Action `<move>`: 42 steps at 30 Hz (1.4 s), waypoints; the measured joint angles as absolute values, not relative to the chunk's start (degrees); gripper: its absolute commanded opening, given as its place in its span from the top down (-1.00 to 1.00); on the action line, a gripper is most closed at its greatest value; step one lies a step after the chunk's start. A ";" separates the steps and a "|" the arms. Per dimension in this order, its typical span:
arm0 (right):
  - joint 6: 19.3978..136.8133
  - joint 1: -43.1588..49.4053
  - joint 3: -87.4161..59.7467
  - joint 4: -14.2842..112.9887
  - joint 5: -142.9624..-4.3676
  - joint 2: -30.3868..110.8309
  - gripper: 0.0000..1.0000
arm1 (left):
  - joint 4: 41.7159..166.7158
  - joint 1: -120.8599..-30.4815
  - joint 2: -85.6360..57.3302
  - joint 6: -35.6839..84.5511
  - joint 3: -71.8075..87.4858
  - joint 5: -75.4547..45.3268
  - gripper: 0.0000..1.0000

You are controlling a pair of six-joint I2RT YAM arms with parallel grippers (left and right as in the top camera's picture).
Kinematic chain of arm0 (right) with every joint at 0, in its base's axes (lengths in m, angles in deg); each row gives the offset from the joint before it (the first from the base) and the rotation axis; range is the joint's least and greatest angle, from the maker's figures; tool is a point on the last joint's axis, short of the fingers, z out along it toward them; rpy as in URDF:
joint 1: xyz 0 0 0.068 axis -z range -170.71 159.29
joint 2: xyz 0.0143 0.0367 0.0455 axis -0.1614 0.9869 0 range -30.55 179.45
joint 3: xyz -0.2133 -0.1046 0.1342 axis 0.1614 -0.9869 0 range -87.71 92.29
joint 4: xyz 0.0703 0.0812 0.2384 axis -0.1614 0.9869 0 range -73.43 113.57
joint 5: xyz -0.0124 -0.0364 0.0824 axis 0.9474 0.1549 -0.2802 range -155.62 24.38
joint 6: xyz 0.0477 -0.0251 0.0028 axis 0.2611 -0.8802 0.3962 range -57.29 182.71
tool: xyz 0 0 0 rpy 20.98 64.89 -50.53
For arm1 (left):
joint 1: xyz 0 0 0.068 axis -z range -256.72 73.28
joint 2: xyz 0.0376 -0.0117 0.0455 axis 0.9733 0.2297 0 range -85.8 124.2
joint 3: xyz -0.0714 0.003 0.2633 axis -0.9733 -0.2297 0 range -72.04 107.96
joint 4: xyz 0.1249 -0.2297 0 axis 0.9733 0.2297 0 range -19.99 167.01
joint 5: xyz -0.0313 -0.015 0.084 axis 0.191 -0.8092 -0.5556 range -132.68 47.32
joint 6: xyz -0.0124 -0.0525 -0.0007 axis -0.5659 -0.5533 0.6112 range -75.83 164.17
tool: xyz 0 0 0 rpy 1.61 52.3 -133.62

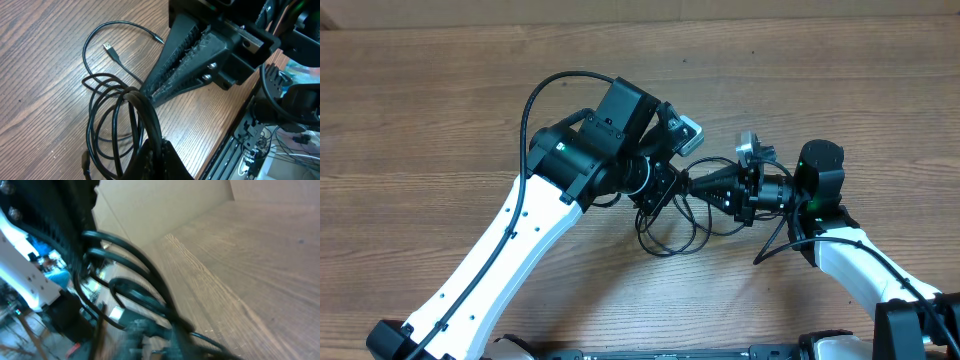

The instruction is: Untangle cables

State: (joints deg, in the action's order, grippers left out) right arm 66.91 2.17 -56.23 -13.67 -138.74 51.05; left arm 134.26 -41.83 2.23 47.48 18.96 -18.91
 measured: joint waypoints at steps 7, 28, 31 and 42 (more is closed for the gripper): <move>67.13 2.15 -56.20 -13.87 -138.68 51.05 -0.22 | 134.30 -41.83 2.23 47.46 18.96 -19.09 0.91; 67.16 2.17 -56.23 -14.37 -138.83 51.05 -0.18 | 134.26 -40.69 2.23 47.48 18.57 -18.87 0.91; 67.05 2.15 -56.20 -14.59 -138.79 51.05 -0.20 | 134.26 -40.69 2.23 47.48 18.53 -18.78 0.91; 67.09 2.17 -56.20 -17.50 -138.72 51.05 0.66 | 134.30 -40.69 2.23 47.46 18.48 -18.60 0.90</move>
